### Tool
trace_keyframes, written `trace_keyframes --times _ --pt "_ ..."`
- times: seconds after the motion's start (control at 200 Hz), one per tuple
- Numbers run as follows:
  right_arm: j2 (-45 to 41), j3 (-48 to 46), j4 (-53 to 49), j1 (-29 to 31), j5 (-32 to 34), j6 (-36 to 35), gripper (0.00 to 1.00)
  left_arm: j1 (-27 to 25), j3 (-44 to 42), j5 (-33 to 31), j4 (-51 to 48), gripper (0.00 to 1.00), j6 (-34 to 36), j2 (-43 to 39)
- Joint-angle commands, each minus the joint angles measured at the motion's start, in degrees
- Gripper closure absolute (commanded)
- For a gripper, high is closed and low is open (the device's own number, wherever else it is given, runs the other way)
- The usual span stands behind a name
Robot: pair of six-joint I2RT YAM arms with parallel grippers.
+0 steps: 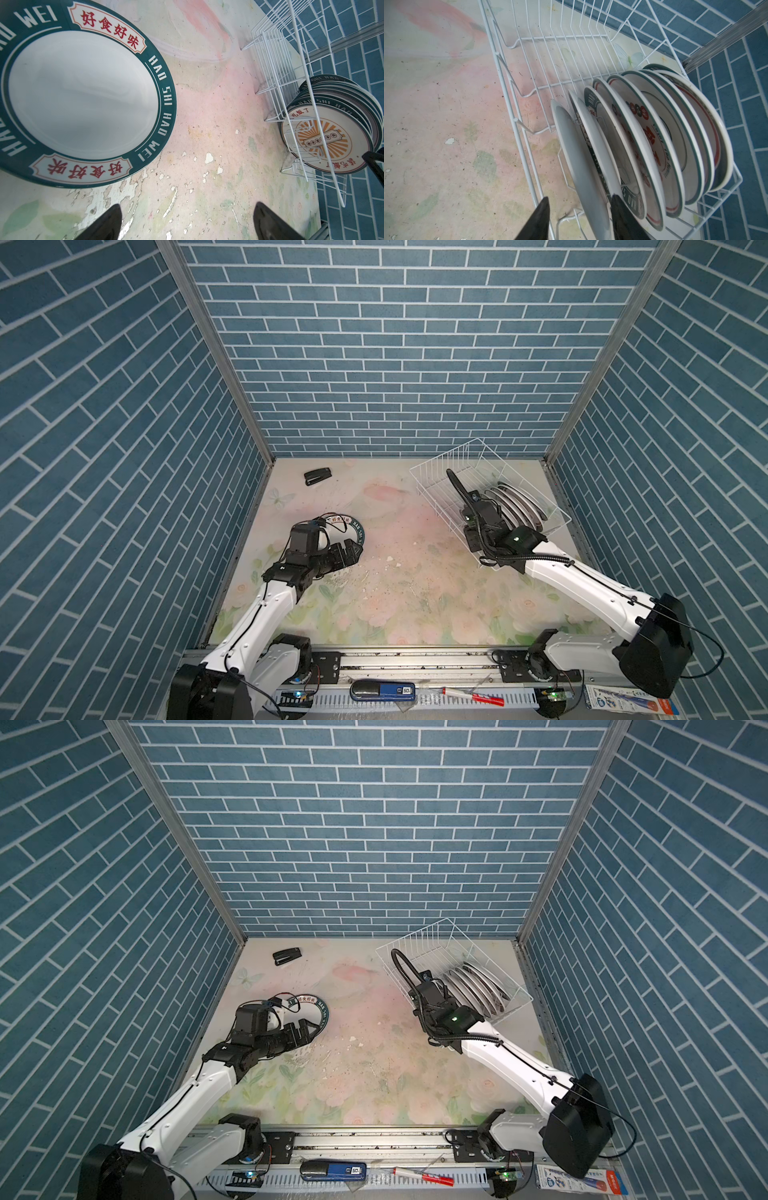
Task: Unload the plates from the dish rack
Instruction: 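Open and lift the left gripper while the right gripper returns to the rack, then lower the open right gripper onto the rim of the nearest rack plate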
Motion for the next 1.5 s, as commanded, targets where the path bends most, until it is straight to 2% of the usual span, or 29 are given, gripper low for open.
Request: trace_keyframes --times 0.0,0.475,0.8,1.1,1.29,1.385,1.495 --pt "1.0 1.7 1.0 -1.0 -1.4 -1.3 0.51 -0.4 -0.3 -0.4 0.3 0.01 0.5 -0.8" --pt "2.9 -0.7 2.5 -3.1 -3.5 -0.6 0.59 -0.4 -0.2 -2.0 0.3 0.01 -0.2 -0.7" --pt "6.1 0.1 0.7 -3.6 -1.6 -0.1 0.65 -0.4 -0.2 -3.6 0.5 0.01 -1.3 -1.4" --pt "6.8 0.3 -0.8 -3.5 -1.3 -1.2 0.74 -0.4 -0.2 -5.1 0.8 0.01 -2.6 -2.3" --pt "8.6 0.4 -1.8 -3.5 -1.0 -1.9 0.79 -0.4 -0.5 -10.7 -0.8 0.01 -3.3 -3.1" --pt "8.5 0.1 -1.5 -3.5 -0.9 -2.0 0.85 -0.4 -0.4 -10.2 -0.8 0.01 -3.7 -2.9" --pt "8.5 0.0 -1.7 -3.4 -1.1 -2.8 0.86 -0.4 -0.2 -9.9 -0.1 0.01 -4.4 -2.0"
